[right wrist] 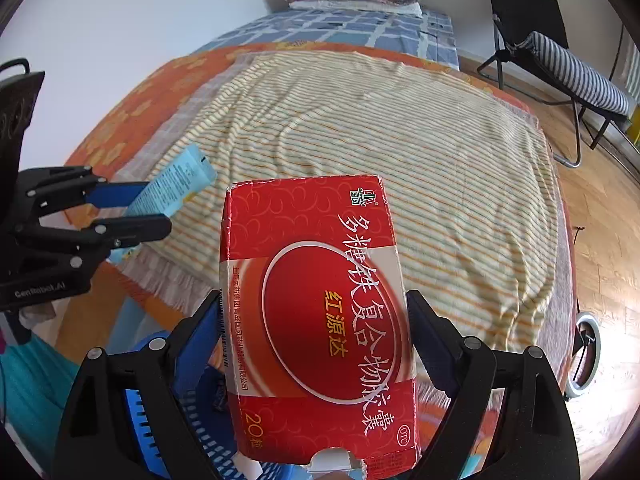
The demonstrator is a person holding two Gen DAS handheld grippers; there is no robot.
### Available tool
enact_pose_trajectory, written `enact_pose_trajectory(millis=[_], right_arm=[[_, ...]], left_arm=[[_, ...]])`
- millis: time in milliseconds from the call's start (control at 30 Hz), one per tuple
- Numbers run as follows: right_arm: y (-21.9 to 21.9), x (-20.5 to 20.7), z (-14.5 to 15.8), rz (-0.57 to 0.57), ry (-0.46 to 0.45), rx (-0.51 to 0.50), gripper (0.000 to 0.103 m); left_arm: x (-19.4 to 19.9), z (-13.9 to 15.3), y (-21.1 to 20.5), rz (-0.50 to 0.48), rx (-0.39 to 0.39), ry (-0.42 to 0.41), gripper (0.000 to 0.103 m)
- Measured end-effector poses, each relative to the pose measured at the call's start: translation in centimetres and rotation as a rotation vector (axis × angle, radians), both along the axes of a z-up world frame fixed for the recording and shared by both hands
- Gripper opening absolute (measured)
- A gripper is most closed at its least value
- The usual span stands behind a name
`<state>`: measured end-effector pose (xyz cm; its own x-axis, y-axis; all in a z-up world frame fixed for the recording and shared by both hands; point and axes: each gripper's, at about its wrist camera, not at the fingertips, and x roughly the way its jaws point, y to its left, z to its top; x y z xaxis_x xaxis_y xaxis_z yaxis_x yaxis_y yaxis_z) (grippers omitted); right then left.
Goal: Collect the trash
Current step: 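Carry the tube and red medicine box over the blue basket, then open both tools to drop the red box and tube into the basket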
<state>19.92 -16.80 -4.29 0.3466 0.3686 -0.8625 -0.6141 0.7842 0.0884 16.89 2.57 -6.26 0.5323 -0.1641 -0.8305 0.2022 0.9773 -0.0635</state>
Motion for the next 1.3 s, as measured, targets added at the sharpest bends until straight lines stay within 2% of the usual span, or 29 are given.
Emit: enact_pose_trajectory(millis=[367, 600, 700, 967, 1300], right_arm=[[-1.7, -6.3, 1.7, -0.020, -0.028, 0.058, 0.088], [-2.2, -9.9, 1.2, -0.032, -0.027, 0.084, 0.088], [-2.3, -11.1, 0.9, -0.034, -0.016, 0.098, 0.088], [-2.5, -13.9, -0.3, -0.044, -0.004, 0.121, 0.088], [-3.7, -14.8, -3.0, -0.094, 0.074, 0.146, 0.088]], left_arm=[[-7.9, 0.6, -1.4, 0.012, -0.053, -0.021, 0.035], [-11.4, -0.6, -1.3, 0.048, -0.090, -0.006, 0.035], [-12.6, -1.3, -1.0, 0.076, -0.114, 0.000, 0.035], [-14.8, -3.4, -1.4, 0.107, -0.120, 0.027, 0.035], [-16.2, -5.8, -2.6, 0.109, -0.111, 0.059, 0.035]])
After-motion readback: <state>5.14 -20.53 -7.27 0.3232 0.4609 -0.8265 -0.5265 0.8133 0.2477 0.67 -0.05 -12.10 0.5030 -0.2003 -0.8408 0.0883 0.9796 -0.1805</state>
